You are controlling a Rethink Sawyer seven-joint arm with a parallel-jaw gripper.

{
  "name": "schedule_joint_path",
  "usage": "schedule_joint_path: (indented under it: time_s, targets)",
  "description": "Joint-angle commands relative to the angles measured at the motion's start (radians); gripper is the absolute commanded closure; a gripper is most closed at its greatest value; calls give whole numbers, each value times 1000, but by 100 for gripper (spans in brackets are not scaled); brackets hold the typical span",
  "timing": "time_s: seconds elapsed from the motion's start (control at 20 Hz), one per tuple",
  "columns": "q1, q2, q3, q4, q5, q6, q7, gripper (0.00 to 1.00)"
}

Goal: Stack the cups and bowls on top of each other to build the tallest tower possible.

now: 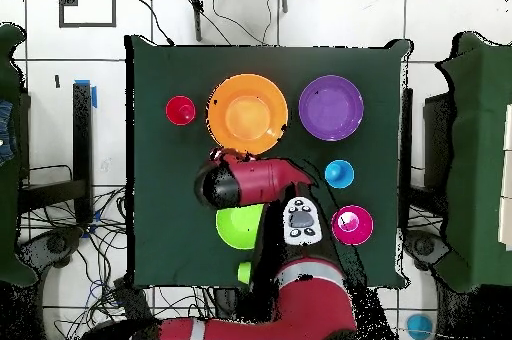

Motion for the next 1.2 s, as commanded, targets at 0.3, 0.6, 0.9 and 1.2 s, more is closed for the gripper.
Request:
schedule_joint_path:
  time_s: [0.3, 0.6, 0.9, 1.2]
  targets:
    - [-39, 59, 133, -136, -8, 213, -59, 0]
    - [-31, 65, 127, -152, -18, 221, -47, 0]
    - [-15, 58, 120, -117, -29, 178, -17, 0]
    - [41, 16, 88, -36, -52, 113, 29, 0]
